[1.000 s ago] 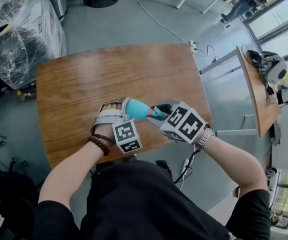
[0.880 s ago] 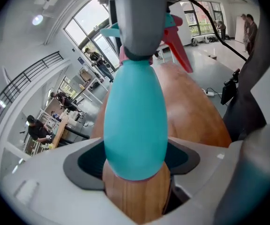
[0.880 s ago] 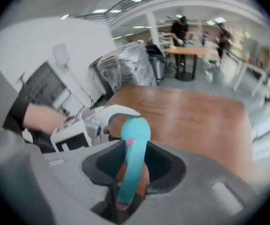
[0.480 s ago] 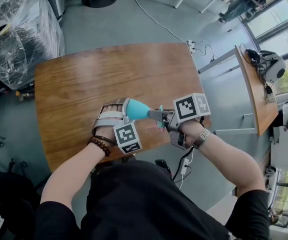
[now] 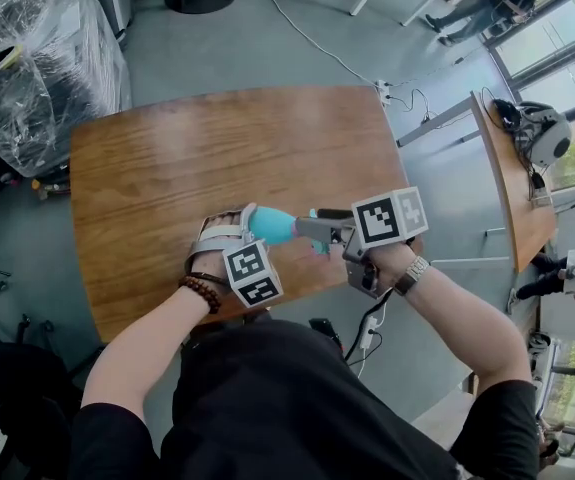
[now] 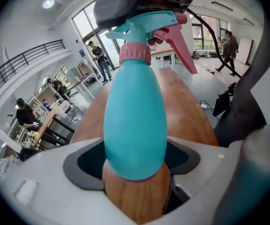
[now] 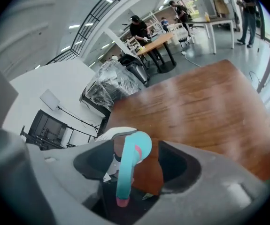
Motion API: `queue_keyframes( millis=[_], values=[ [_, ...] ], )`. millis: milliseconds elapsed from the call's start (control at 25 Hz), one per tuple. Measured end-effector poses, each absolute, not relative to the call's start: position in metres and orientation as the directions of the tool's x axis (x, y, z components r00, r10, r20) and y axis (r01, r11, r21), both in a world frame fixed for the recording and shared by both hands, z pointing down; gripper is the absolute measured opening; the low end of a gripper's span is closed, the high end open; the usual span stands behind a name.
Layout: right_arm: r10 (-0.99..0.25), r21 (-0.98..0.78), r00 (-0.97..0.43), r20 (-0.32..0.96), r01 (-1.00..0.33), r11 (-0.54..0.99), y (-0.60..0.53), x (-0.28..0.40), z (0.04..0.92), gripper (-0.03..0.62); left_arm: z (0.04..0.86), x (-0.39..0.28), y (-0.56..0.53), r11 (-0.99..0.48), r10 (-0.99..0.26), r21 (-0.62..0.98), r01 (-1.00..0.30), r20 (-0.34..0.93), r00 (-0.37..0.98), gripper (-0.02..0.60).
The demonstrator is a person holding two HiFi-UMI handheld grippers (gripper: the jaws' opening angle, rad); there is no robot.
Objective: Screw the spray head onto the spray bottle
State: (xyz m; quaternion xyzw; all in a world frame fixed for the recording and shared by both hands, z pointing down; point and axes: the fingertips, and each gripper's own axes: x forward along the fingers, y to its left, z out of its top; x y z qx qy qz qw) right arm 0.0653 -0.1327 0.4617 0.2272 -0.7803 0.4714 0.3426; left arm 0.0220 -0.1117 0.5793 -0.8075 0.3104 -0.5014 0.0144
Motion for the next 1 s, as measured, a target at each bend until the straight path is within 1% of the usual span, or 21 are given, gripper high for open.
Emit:
queue_keyframes(
  millis=[120, 200, 240, 320, 360, 400, 440, 480, 520, 560, 600, 680, 800, 880, 1000],
  values=[
    [-0.092, -0.514, -0.680, 0.728, -0.629, 0.584, -0.144, 0.067, 0.436, 0.281, 0.581, 0.020, -0.112, -0.811, -0.503, -0.313, -0.493, 0.804, 0.318, 0.400],
    [-0.134, -0.408, -0.696, 0.706, -0.554, 0.725, -0.151, 0.067, 0.412, 0.281, 0.581, 0.018, -0.113, -0.816, -0.495, -0.302, -0.492, 0.806, 0.326, 0.400],
    [-0.147, -0.328, -0.699, 0.700, -0.497, 0.804, -0.151, 0.066, 0.400, 0.279, 0.581, 0.017, -0.113, -0.820, -0.489, -0.296, -0.490, 0.808, 0.330, 0.400],
    [-0.157, -0.099, -0.682, 0.714, -0.320, 0.942, -0.145, 0.067, 0.381, 0.279, 0.580, 0.016, -0.113, -0.831, -0.472, -0.281, -0.480, 0.812, 0.343, 0.401],
    [-0.160, 0.044, -0.650, 0.743, -0.191, 0.981, -0.139, 0.069, 0.378, 0.279, 0.580, 0.015, -0.112, -0.838, -0.462, -0.272, -0.472, 0.815, 0.350, 0.402],
    [-0.173, 0.192, -0.598, 0.783, -0.032, 0.981, -0.132, 0.072, 0.380, 0.278, 0.579, 0.015, -0.111, -0.846, -0.450, -0.263, -0.463, 0.818, 0.358, 0.402],
    [-0.202, 0.324, -0.532, 0.822, 0.145, 0.935, -0.124, 0.078, 0.384, 0.278, 0.579, 0.015, -0.111, -0.854, -0.439, -0.254, -0.455, 0.821, 0.365, 0.402],
    [-0.244, 0.420, -0.470, 0.848, 0.317, 0.850, -0.117, 0.083, 0.391, 0.278, 0.579, 0.015, -0.110, -0.861, -0.428, -0.245, -0.446, 0.824, 0.373, 0.402],
    [-0.280, 0.476, -0.433, 0.857, 0.457, 0.751, -0.110, 0.088, 0.400, 0.278, 0.578, 0.016, -0.109, -0.868, -0.417, -0.238, -0.436, 0.826, 0.380, 0.402],
    [-0.300, 0.505, -0.422, 0.856, 0.555, 0.661, -0.102, 0.090, 0.407, 0.276, 0.577, 0.017, -0.108, -0.875, -0.408, -0.232, -0.426, 0.827, 0.386, 0.402],
    [-0.307, 0.522, -0.426, 0.851, 0.620, 0.586, -0.094, 0.089, 0.413, 0.275, 0.576, 0.018, -0.106, -0.882, -0.398, -0.227, -0.414, 0.829, 0.393, 0.402],
    [-0.309, 0.545, -0.449, 0.838, 0.696, 0.467, -0.081, 0.084, 0.422, 0.272, 0.576, 0.022, -0.102, -0.896, -0.379, -0.219, -0.387, 0.831, 0.406, 0.402],
    [-0.304, 0.562, -0.477, 0.824, 0.754, 0.339, -0.072, 0.073, 0.430, 0.262, 0.575, 0.028, -0.096, -0.916, -0.347, -0.203, -0.347, 0.834, 0.428, 0.402],
    [-0.292, 0.555, -0.481, 0.827, 0.782, 0.282, -0.068, 0.070, 0.436, 0.255, 0.575, 0.031, -0.093, -0.926, -0.327, -0.191, -0.327, 0.837, 0.439, 0.402],
    [-0.268, 0.533, -0.472, 0.840, 0.811, 0.241, -0.060, 0.070, 0.445, 0.232, 0.574, 0.038, -0.087, -0.940, -0.301, -0.179, -0.292, 0.838, 0.455, 0.402]
  ],
)
